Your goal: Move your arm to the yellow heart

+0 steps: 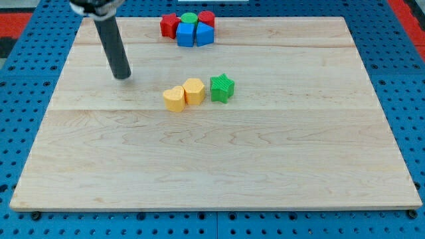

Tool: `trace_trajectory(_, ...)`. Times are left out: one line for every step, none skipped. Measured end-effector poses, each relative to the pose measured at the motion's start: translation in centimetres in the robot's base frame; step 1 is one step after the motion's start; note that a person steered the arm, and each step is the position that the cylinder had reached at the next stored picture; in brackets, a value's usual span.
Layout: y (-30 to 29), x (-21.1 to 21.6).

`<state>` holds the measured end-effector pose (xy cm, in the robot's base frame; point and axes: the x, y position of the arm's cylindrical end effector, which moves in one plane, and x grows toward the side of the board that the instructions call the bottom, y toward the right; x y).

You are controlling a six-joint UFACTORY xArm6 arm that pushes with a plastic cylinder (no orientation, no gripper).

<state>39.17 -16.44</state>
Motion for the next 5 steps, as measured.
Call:
trace_trajectory(2.1, 4.8)
trace_trajectory(5.0, 8.6)
trace_trajectory(8.9, 9.2)
trace_trajectory(9.6, 8.3)
trace_trajectory(8.6, 6.3)
